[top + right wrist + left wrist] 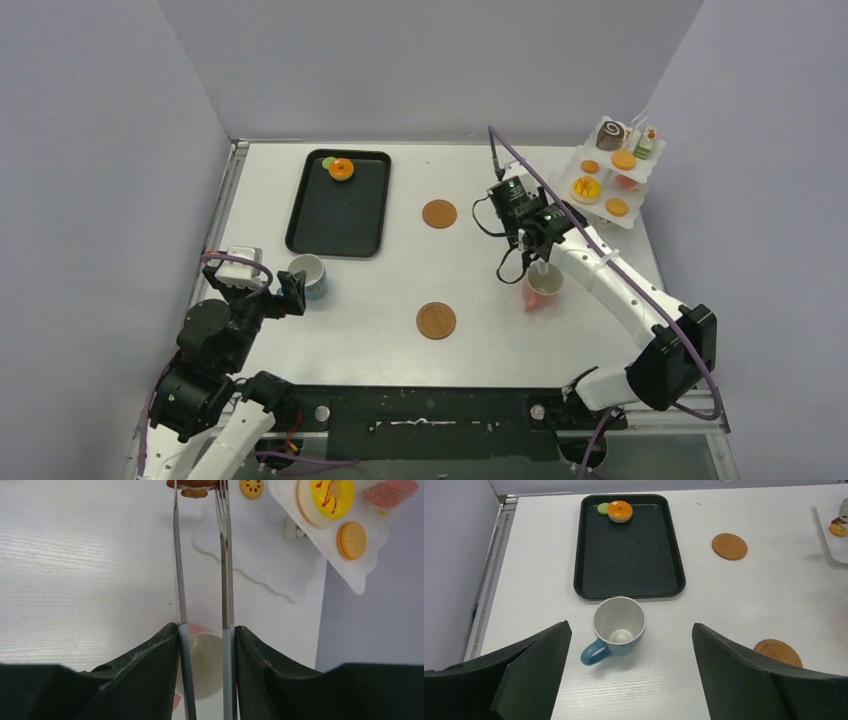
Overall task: Serve the afternoon tea
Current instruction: Place the desert on the desert table.
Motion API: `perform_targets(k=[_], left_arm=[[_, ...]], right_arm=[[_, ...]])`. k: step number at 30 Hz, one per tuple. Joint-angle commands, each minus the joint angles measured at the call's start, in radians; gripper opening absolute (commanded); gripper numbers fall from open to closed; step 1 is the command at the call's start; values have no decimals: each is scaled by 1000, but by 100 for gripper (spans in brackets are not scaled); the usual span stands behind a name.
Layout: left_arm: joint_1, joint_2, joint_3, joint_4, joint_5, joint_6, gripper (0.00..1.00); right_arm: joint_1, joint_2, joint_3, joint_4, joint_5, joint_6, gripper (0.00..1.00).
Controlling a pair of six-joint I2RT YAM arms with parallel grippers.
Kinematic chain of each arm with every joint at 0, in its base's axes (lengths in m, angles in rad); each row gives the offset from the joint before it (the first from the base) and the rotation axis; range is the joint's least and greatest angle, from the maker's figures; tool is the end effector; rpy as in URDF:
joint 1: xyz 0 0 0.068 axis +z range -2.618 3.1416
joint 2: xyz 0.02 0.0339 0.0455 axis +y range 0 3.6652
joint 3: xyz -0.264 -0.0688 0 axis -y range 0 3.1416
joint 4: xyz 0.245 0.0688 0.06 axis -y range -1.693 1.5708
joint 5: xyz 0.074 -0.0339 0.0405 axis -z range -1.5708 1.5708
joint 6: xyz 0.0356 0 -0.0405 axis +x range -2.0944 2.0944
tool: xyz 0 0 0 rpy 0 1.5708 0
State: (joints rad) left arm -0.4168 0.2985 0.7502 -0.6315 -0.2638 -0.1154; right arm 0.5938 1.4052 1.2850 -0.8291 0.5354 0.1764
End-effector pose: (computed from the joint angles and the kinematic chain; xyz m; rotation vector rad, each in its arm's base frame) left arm 0.0664 -0.0193 0.3327 0.0706 1.7455 -0.1588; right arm 0.2487 0.1460 0.3190 -0.2854 2.3500 -0.3149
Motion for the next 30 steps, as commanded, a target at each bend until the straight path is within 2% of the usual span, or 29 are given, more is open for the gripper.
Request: perform_targets(k=[1,15,30], left_arm=[[-10,7,6,60,11,8,90],[-11,9,6,59,9,10,90],[-11,27,9,56,12,9,90]], right_arm=[[-54,19,30,-70,43,23,27],[-147,134,29,-144,99,15,27],[-204,190,7,-90,121,-12,29]])
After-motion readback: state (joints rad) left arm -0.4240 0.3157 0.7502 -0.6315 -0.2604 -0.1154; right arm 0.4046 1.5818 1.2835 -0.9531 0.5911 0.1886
